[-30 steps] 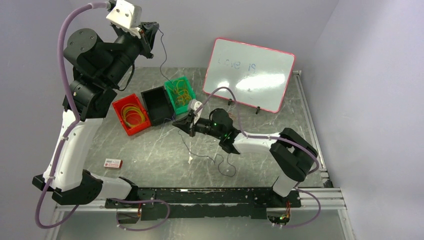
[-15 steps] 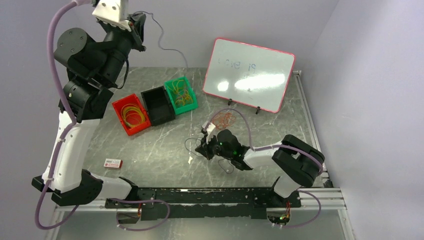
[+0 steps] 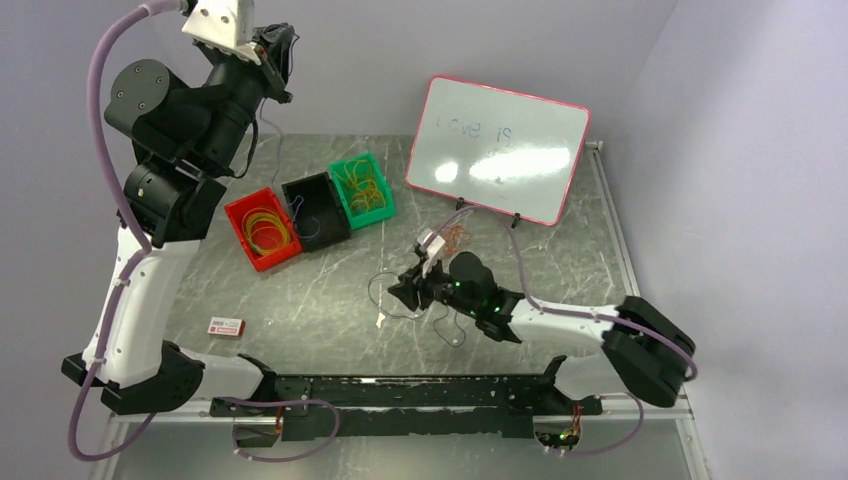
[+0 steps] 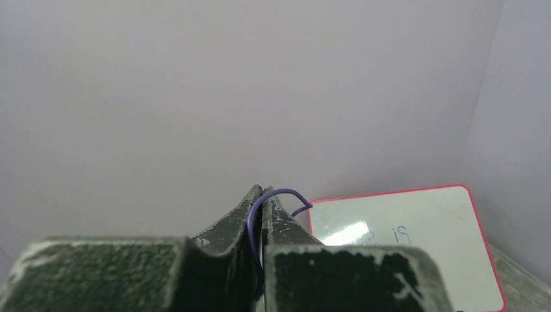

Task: Untangle the cables

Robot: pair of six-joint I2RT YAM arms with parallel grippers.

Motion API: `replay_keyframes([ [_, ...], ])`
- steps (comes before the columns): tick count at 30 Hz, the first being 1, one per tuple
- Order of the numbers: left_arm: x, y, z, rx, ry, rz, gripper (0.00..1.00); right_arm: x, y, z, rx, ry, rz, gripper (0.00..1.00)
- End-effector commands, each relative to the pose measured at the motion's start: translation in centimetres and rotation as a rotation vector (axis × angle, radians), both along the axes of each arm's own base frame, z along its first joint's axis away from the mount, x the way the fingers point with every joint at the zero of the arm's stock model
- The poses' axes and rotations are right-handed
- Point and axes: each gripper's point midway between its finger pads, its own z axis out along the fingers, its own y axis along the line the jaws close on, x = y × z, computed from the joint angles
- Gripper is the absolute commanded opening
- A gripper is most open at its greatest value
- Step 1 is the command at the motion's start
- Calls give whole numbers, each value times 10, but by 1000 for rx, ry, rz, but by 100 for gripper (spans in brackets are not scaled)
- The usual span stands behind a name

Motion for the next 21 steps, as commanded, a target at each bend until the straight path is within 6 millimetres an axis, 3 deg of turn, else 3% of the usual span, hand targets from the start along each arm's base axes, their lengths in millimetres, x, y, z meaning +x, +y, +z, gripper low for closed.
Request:
replay_keyframes([
  [1,-13,0,10,-5,-46,-38,7,10,0,66,64,-117,-31,48],
  [5,-7,4,-1,3,-22,-3,7,18,-3,103,77,-185,-54,57],
  [12,23,21,-33,7,87,162,7,22,-3,137,103,-232,-67,63],
  [21,58,37,-79,57,183,354,7,26,-3,123,97,-215,-91,64],
])
